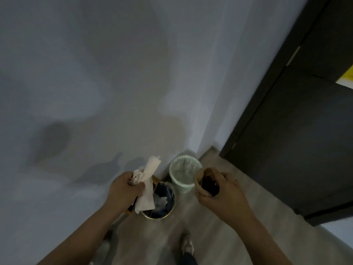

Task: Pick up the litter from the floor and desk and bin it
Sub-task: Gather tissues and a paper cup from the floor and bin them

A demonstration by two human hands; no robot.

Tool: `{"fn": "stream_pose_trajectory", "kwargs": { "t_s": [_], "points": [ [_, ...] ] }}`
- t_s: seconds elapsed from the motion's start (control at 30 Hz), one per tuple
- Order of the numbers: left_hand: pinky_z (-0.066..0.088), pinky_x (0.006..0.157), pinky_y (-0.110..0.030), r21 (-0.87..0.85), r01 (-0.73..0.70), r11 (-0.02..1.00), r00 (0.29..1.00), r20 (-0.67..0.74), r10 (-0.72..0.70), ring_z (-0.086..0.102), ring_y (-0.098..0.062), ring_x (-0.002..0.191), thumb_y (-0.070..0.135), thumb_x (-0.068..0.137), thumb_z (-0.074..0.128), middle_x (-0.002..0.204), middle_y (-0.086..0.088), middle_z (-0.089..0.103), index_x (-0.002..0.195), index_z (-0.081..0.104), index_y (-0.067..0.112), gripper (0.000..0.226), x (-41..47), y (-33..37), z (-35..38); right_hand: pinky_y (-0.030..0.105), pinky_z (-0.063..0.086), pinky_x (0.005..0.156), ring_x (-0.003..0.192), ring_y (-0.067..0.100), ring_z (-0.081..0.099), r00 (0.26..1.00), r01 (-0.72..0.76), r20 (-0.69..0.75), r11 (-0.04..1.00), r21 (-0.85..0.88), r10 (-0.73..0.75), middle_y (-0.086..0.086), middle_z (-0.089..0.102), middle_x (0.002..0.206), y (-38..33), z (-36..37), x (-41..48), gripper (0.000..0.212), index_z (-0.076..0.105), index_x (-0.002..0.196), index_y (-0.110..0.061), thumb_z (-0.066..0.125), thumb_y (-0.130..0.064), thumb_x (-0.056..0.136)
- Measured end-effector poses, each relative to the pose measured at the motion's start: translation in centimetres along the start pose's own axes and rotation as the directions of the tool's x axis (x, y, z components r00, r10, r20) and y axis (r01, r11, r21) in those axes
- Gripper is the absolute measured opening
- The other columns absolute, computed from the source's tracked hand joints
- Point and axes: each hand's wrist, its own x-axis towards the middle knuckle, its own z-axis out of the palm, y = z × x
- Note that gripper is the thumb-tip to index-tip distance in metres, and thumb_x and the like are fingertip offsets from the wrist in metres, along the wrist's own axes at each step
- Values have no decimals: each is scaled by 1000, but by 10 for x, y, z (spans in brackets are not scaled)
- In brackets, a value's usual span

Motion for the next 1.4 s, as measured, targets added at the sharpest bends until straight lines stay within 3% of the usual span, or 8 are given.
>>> {"fn": "stream_pose_trajectory", "kwargs": {
  "t_s": [0.37,0.5,0.83,0.97,1.1,1.17,1.27,1.4],
  "points": [
    [43,56,-28,30,290,956,949,-137,-284,60,-23,64,15,81,70,72,-10,65,83,63,7,11,78,13,76,35,44,93,108,24,48,942,174,298,984,-41,-154,-2,48,118,56,7,158,65,41,133,-35,56,-54,73],
    [40,45,-24,3,465,885,882,-95,-462,56,-19,53,16,83,68,64,-9,61,83,62,1,15,96,-4,97,37,50,87,102,25,55,923,147,365,988,-42,-122,-2,51,113,72,32,189,79,40,134,-37,44,-63,60],
    [29,42,-16,137,574,807,814,15,-581,47,-8,56,13,85,63,63,1,50,64,48,17,26,182,-77,143,38,48,88,100,24,56,892,101,449,989,-104,-44,-2,55,109,104,134,233,78,43,133,-34,54,-60,61],
    [38,46,-22,199,601,774,785,34,-618,55,-13,56,22,86,63,65,1,56,78,57,14,12,220,-114,169,37,48,85,95,22,56,889,61,457,995,-84,-16,-4,55,101,119,177,244,70,47,123,-34,53,-60,58],
    [50,51,-30,229,596,770,776,81,-625,62,-19,58,25,87,62,71,-2,62,95,60,14,14,251,-149,198,34,45,84,95,21,54,892,38,451,997,-73,0,-5,54,101,136,215,254,72,46,125,-37,53,-60,57],
    [57,64,-35,243,575,781,784,111,-611,67,-25,69,28,87,63,82,-7,67,97,59,13,19,263,-166,214,33,45,84,94,21,54,893,20,449,997,-70,14,-5,54,101,145,234,257,73,44,126,-37,55,-60,57],
    [44,78,-29,270,521,810,798,184,-574,62,-31,102,32,84,69,112,-14,64,124,56,6,49,277,-196,236,33,42,87,99,22,52,880,-32,472,997,-69,61,-3,52,107,161,264,263,83,40,132,-37,52,-64,55],
    [43,90,-32,322,489,810,794,221,-567,56,-28,108,22,85,68,115,-13,61,128,52,2,49,287,-219,251,37,46,88,102,24,53,852,-23,518,994,-110,77,0,53,110,176,301,266,85,41,133,-36,52,-66,54]
  ]
}}
